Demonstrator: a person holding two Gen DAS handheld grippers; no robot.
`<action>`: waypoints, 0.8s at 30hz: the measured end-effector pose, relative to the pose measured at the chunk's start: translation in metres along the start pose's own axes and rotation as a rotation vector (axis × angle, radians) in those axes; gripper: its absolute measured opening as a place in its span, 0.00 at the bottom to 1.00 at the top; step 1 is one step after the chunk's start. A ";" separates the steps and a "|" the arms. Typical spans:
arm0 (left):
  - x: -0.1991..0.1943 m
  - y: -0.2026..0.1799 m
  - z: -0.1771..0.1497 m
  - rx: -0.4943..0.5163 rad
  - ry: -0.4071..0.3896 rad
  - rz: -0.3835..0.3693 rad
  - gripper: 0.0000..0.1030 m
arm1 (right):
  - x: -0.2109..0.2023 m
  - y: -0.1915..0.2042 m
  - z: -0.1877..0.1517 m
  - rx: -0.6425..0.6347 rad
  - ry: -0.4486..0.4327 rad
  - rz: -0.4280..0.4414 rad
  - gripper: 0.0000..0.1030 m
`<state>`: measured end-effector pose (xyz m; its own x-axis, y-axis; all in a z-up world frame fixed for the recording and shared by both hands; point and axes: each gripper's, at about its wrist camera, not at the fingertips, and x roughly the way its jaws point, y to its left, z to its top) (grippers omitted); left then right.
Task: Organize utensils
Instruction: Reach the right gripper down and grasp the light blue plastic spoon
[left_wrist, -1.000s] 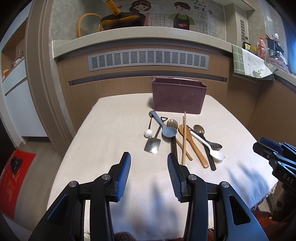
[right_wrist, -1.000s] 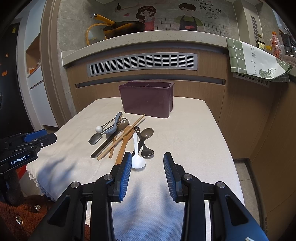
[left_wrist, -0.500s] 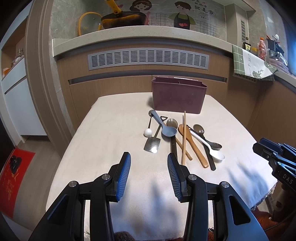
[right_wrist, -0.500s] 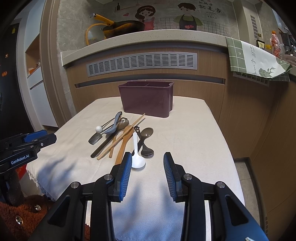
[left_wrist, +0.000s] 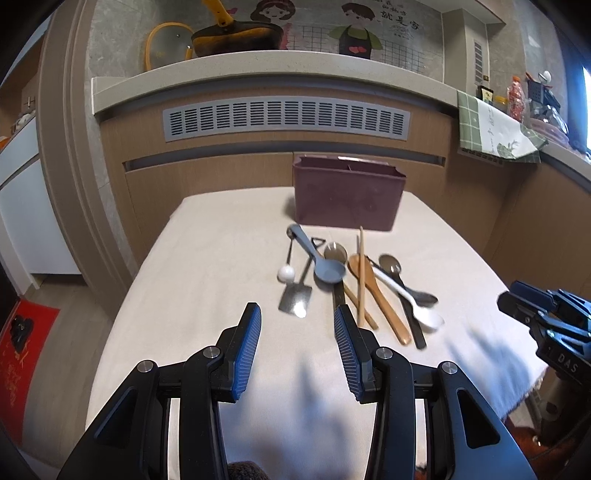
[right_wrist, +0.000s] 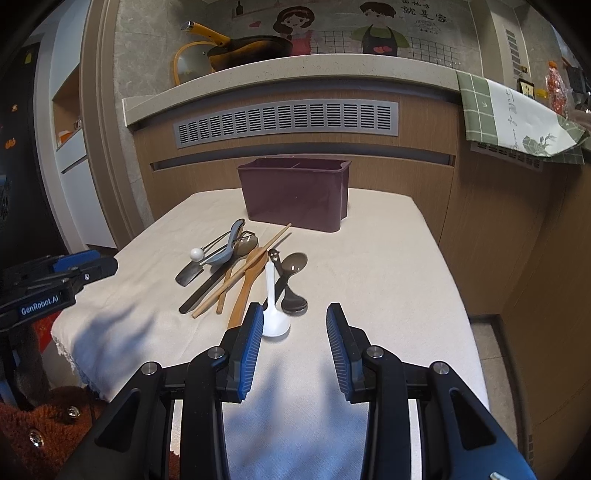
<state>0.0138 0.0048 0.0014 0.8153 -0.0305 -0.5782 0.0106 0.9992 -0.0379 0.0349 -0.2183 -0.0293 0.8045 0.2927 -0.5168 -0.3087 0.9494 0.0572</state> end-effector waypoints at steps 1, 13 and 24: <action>0.004 0.003 0.004 -0.010 -0.007 0.000 0.41 | 0.000 0.000 0.001 -0.009 -0.009 -0.010 0.33; 0.062 0.031 0.026 -0.101 -0.025 -0.033 0.41 | 0.034 -0.015 0.030 -0.038 -0.034 -0.030 0.32; 0.132 0.024 0.043 0.004 0.096 -0.032 0.41 | 0.082 -0.016 0.033 -0.036 0.090 0.017 0.32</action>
<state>0.1462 0.0258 -0.0405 0.7551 -0.0642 -0.6524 0.0382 0.9978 -0.0541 0.1228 -0.2056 -0.0441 0.7502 0.2962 -0.5912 -0.3417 0.9391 0.0369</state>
